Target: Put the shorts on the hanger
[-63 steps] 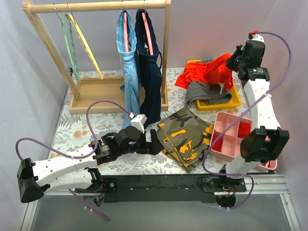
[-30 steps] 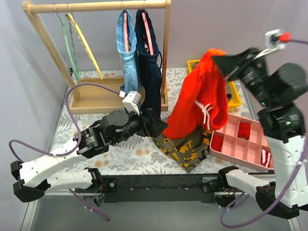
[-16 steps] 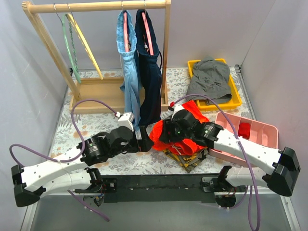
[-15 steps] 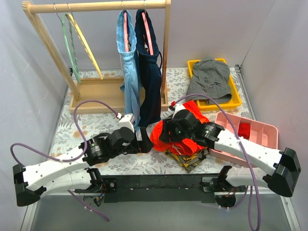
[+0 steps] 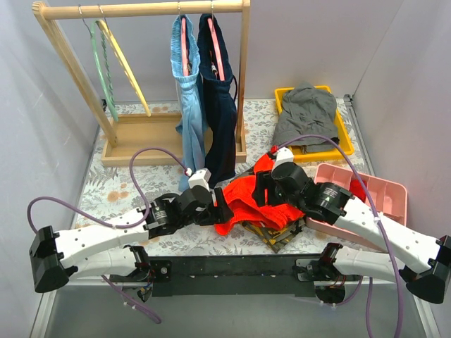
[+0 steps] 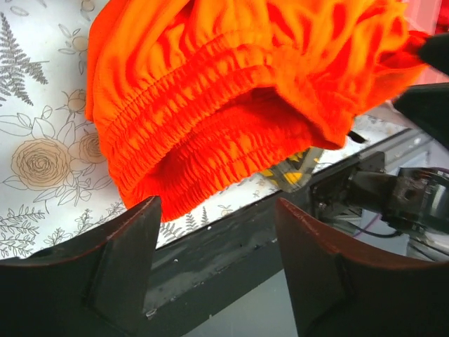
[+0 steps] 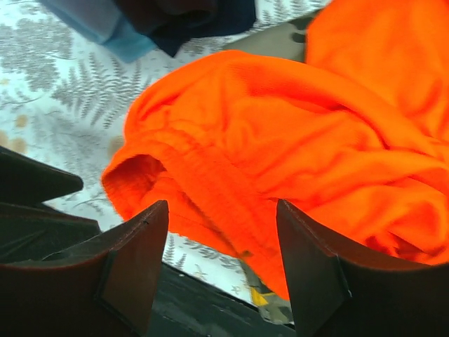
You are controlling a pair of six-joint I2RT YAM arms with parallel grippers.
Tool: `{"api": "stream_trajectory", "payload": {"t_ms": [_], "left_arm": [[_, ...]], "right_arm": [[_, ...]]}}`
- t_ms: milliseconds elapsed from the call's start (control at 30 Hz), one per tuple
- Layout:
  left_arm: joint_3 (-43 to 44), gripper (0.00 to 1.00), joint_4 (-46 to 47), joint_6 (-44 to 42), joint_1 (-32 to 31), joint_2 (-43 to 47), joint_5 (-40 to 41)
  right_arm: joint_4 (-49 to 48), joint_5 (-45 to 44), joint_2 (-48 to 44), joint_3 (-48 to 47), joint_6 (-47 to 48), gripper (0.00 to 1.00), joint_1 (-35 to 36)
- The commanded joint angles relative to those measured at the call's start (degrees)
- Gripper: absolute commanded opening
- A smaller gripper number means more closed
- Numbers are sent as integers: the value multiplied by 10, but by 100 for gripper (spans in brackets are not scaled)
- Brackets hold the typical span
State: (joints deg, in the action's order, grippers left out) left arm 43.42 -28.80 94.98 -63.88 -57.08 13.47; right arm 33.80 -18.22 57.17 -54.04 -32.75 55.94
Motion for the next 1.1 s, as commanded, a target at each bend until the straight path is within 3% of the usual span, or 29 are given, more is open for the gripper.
{"api": "stream_trajectory", "payload": {"t_ms": [0,200,333,733,867,967,1067], "left_arm": [[0,57,1,48,-1,-32,19],[-40,55,-57,62,-2,35,37],[-52,57,-56,68,-2,24,25],[-138,56,129,68,-2,-39,59],[-159,52,183,67,-2,-54,86],[-166,43,211,61,-2,-54,113],[-159,28,215,48,-2,-64,130]], "right_arm": [[53,-56,-27,3,11,69,0],[88,-45,-72,39,14,69,1],[102,-40,-81,67,7,69,2],[171,-85,-66,64,-39,69,62],[192,-100,-50,66,-69,70,82],[181,-103,-35,77,-78,70,91],[151,-119,-13,89,-78,70,92]]}}
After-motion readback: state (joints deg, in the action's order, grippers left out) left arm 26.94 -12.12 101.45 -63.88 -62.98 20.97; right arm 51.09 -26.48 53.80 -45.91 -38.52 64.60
